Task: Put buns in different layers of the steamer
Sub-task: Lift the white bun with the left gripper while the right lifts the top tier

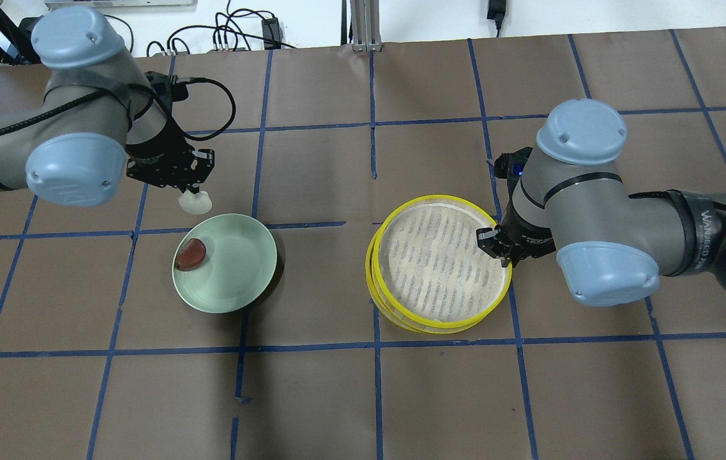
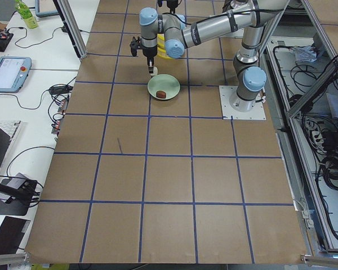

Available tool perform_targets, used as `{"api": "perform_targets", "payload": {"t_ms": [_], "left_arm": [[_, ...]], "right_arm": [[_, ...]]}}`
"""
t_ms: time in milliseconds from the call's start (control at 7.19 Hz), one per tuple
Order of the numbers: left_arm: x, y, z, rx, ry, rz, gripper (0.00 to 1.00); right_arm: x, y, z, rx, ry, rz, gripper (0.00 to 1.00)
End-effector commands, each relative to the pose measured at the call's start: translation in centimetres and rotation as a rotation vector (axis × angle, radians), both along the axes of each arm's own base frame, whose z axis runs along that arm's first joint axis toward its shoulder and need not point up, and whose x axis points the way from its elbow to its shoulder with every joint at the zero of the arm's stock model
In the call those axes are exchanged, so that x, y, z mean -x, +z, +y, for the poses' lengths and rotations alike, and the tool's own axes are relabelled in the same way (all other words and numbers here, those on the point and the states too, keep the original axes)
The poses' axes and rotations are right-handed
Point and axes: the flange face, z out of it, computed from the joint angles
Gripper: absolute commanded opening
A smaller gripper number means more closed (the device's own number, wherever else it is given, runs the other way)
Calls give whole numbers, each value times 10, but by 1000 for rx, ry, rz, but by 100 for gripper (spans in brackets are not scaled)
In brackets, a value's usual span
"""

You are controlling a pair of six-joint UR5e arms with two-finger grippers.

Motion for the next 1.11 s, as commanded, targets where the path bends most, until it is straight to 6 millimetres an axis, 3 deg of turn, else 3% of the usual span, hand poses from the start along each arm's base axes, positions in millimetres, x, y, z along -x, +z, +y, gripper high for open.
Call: {"api": "perform_targets", "payload": {"t_ms": [0,139,278,557,696,835,974], "left_arm": [[39,15,6,15,54,10,1],[54,15,9,18,83,11,1],[73,17,13,23,131,59,1],[113,11,19,45,191,83,1],[134,9,26,45,220,86,1],[161,4,30,70,267,102,1],[210,-12,44,74,321,118,1]], "right_arm": [[3,11,-5,25,-2,5,7],[17,30,-21,48,-13,6,7],[62,45,-37,18,-26,5,7],[180,51,-48,8,79,-4,7],[214,49,-46,0,113,7,7],[227,50,-42,-30,138,65,7],[229,49,-41,-45,140,83,7]]}}
